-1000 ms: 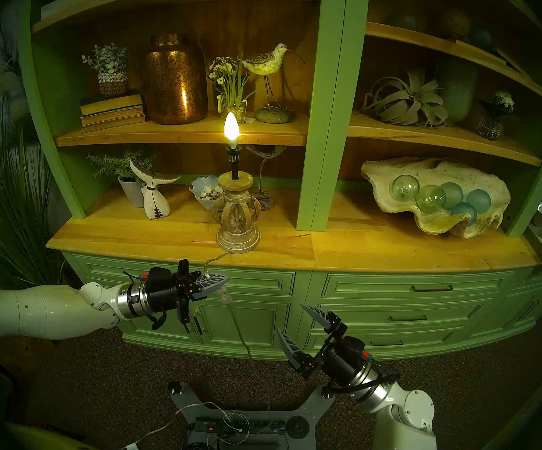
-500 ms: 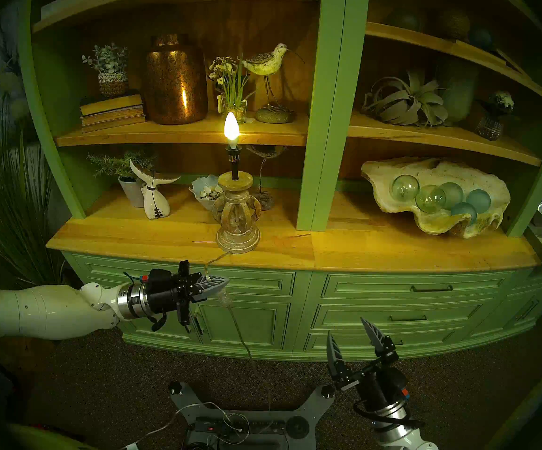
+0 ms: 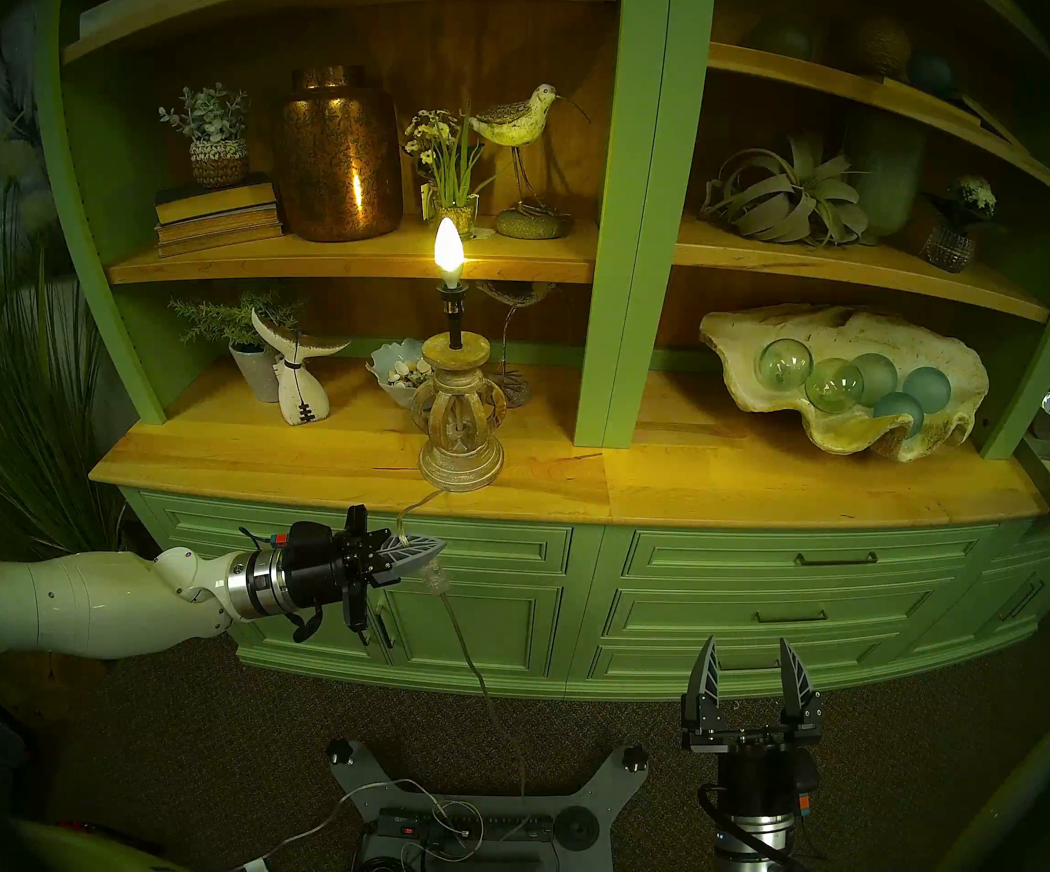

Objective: Grab cable and switch light on

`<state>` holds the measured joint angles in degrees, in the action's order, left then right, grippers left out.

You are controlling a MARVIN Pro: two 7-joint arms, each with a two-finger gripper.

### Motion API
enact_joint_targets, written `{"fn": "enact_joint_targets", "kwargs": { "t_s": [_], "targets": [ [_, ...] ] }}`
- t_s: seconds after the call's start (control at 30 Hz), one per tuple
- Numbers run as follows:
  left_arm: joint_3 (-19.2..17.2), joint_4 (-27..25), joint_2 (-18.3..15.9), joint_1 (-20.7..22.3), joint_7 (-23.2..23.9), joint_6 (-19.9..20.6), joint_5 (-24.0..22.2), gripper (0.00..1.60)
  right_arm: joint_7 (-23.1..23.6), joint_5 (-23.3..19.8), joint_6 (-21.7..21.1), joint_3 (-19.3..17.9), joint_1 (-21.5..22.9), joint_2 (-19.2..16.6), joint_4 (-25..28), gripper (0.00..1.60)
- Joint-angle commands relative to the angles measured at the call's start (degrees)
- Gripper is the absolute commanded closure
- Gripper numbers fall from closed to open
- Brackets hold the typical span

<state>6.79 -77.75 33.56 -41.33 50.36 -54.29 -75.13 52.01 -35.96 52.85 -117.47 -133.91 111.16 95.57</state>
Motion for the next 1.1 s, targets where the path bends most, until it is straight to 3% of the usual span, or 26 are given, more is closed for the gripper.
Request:
{"fn": "enact_joint_targets", "kwargs": {
  "t_s": [0.0, 0.23, 0.27, 0.47, 0.73, 1.07],
  "targets": [
    [-1.16, -0.62, 0.0, 1.94, 4.64, -0.71, -0.77, 1.6, 0.48, -0.79, 2.15, 0.65, 0.71, -0.44, -0.63, 0.0],
    [-1.12, -0.6, 0.0, 1.98, 4.77, -0.71, -0.91, 1.6, -0.14, -0.96, 2.15, 0.91, 0.98, -0.6, -1.18, 0.0],
    [-0.77, -0.78, 0.01, 2.29, 5.21, 0.13, -0.5, 0.0, -0.18, -0.98, 2.15, 0.93, 1.0, -0.62, -1.22, 0.0],
    [1.68, -0.83, -0.22, 1.05, 5.04, 5.74, -1.25, 0.0, -0.23, -1.11, 2.15, 1.0, 1.12, -0.7, -1.38, 0.0],
    [4.65, 0.27, -1.95, -2.36, 4.29, 9.74, -3.7, 0.0, -0.1, -1.28, 2.15, 0.99, 1.2, -0.74, -1.49, 0.0],
    [5.06, 5.34, -3.5, -5.03, -5.62, 10.1, -6.47, 0.0, -0.38, -1.3, 2.15, 1.09, 1.24, -0.82, -1.6, 0.0]
  ]
}}
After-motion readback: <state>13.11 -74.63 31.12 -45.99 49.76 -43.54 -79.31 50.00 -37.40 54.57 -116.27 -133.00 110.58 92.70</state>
